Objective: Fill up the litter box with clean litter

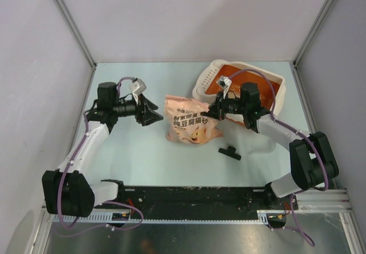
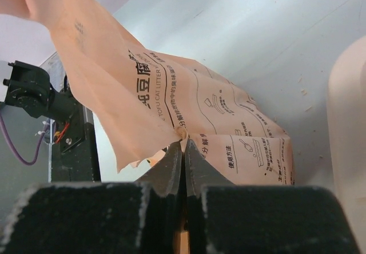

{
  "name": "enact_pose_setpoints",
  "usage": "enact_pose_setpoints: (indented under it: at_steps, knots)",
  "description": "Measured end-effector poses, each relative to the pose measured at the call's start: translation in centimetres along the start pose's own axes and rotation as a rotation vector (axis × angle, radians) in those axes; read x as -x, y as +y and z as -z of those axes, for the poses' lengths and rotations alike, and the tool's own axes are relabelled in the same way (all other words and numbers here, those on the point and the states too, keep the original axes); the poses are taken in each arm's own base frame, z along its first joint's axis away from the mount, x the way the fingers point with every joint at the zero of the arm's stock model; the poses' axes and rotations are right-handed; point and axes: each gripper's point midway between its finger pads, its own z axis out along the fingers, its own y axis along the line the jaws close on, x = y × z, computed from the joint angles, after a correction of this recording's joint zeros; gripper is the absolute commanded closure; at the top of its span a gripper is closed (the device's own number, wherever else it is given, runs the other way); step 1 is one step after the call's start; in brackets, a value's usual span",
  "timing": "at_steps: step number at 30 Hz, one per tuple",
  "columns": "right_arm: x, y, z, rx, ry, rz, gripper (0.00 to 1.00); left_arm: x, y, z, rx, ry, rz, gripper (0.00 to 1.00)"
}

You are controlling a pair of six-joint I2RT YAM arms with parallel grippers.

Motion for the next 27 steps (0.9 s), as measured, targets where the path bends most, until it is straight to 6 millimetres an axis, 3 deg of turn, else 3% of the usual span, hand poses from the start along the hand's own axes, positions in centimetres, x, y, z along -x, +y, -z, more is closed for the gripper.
enact_pose_setpoints:
  at_steps: [8, 15, 18, 21, 24, 25, 27]
  knots:
    - [0.0, -0.1, 0.0, -0.024, 0.035, 0.007, 1.00, -0.4, -2.9, -2.3, -0.098, 0.026, -0.115, 0.29]
    - [-0.5, 0.5, 0.3, -0.023, 0.064, 0.029, 1.00, -0.6, -1.7, -4.3, -0.114, 0.020, -0.129, 0.33]
    - [-0.6, 0.4, 0.3, -0.030, 0.069, 0.021, 1.00, -0.7, -2.4, -5.2, -0.161, 0.017, -0.130, 0.36]
    - [-0.4, 0.4, 0.3, -0.036, 0.063, 0.011, 1.00, -0.8, -4.1, -5.9, -0.223, 0.020, -0.131, 0.43]
    - [-0.5, 0.5, 0.3, -0.038, 0.066, -0.012, 1.00, -1.0, -4.9, -6.4, -0.252, 0.021, -0.139, 0.67]
    - [-0.6, 0.5, 0.3, -0.036, 0.067, -0.017, 1.00, -1.1, -5.0, -6.5, -0.252, 0.020, -0.137, 0.81]
    - [-0.7, 0.6, 0.3, -0.032, 0.071, -0.027, 1.00, -1.4, -5.0, -6.5, -0.252, 0.023, -0.111, 0.94]
